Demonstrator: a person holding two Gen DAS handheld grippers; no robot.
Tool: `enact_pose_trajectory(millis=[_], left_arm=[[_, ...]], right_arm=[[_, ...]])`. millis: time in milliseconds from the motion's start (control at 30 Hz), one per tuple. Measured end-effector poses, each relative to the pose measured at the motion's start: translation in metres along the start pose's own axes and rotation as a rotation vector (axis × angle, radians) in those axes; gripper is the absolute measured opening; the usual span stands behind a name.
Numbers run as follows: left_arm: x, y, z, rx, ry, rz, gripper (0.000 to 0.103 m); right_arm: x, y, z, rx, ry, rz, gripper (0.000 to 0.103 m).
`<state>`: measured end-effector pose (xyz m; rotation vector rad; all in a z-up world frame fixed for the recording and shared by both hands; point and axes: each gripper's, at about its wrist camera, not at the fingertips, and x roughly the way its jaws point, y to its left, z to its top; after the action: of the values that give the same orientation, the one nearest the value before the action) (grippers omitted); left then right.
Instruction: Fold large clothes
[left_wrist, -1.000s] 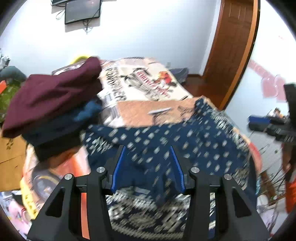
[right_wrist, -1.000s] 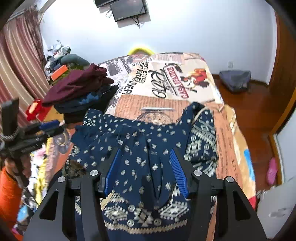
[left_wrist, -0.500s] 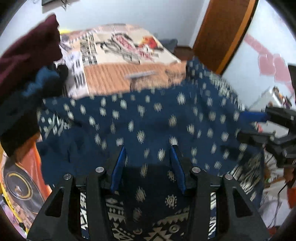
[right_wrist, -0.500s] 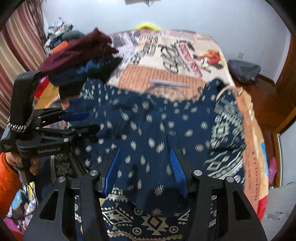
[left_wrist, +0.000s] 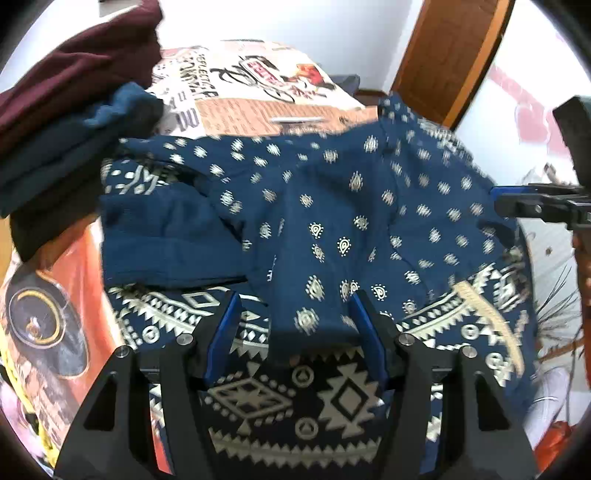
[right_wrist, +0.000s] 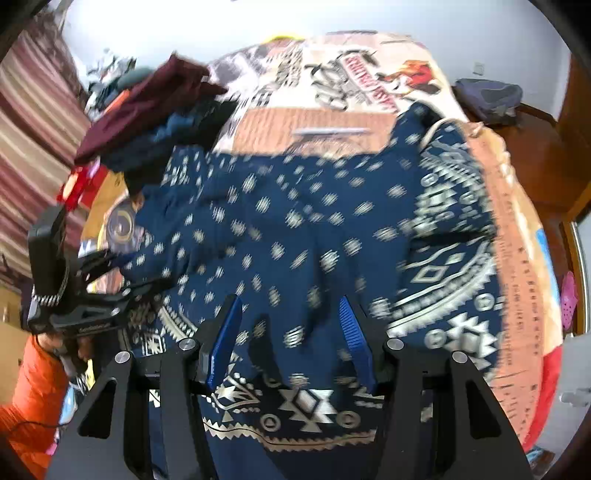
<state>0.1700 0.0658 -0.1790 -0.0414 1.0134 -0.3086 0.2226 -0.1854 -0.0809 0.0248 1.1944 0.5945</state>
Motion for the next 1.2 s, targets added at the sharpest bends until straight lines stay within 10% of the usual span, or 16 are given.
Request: enact_pose_trajectory(millis=[367,700,1200], left_arm=[[-0.056,0.078,0.029,-0.225,-0.159,0.150,0.064],[0.013,0.145,0.009,-0.532,-0.060,-0.071,0.064],[0.052,0.165,0.020,-0.574,-0.030,-0.055,0.064]], right_arm=[[-0.045,-0.059,0.026,0.178,-0.171,-0.111,0.051],[-0.003,-0.106,0.035,0.222,-0.063,-0.104,0.052],[0.035,-0.139,0.053,0.344,-0.017,-0.059,0.055]])
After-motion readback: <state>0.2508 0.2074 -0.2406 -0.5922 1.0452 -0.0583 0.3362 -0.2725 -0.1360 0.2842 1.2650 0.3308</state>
